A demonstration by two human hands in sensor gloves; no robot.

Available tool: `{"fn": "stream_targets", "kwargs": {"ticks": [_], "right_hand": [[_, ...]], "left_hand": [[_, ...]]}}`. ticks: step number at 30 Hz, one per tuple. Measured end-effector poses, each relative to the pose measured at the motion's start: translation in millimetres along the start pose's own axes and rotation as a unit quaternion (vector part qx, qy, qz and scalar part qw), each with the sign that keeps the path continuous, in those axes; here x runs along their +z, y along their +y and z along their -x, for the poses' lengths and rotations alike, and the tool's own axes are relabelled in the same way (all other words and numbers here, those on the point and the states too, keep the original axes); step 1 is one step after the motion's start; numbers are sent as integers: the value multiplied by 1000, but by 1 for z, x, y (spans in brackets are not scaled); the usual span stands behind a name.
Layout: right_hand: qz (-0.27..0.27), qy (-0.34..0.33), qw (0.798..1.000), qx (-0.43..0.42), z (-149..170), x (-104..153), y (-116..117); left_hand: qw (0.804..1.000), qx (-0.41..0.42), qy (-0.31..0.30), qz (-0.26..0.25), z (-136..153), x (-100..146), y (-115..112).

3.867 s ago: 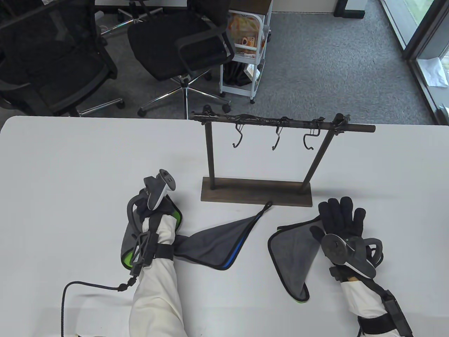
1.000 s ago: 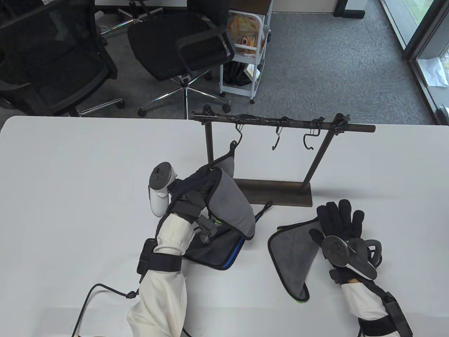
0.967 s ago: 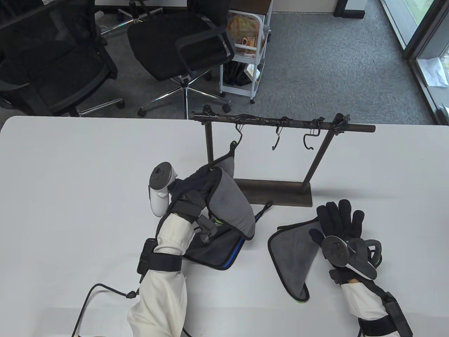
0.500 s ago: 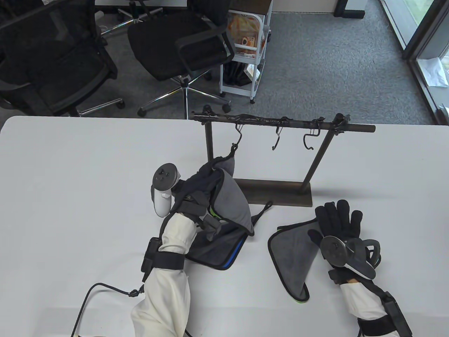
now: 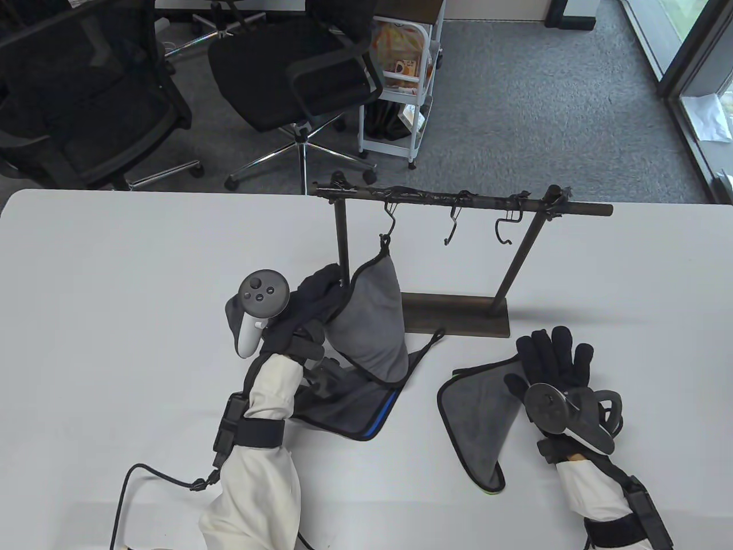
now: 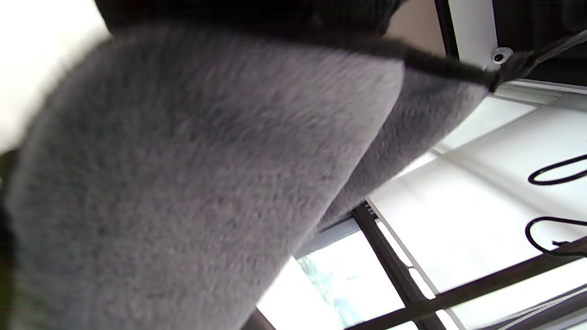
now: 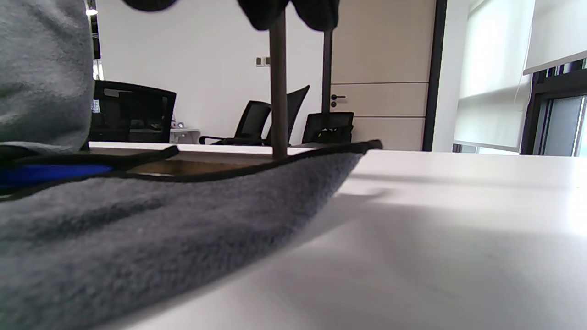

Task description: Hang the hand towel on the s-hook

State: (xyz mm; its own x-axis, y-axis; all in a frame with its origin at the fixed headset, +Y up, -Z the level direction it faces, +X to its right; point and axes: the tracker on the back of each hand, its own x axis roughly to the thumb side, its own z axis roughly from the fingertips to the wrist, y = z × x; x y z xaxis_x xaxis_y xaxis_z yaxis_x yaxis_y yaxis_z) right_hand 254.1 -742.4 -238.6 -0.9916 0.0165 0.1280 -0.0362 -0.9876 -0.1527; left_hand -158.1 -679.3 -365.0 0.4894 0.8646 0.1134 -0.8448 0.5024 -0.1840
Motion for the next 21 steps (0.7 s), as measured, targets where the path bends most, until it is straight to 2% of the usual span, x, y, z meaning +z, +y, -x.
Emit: {"fn": "stream_targets", "kwargs": {"ticks": [4,9,15,21], "right_hand": [[-1,4,1000,-3,2,0,0],[-5,4,1000,1,1,-1,1],[-8,3,1000,4,0,-2,2],[-10,3,1000,5,0,-2,2]], "left_hand": [[999,-26,-8,-27,-10,17,19],[996,-65,-34,-52,-22,37,31],[988,-112,-63,-80,-25,58,33],[981,-150,-66,-106,-9,68,30]]}}
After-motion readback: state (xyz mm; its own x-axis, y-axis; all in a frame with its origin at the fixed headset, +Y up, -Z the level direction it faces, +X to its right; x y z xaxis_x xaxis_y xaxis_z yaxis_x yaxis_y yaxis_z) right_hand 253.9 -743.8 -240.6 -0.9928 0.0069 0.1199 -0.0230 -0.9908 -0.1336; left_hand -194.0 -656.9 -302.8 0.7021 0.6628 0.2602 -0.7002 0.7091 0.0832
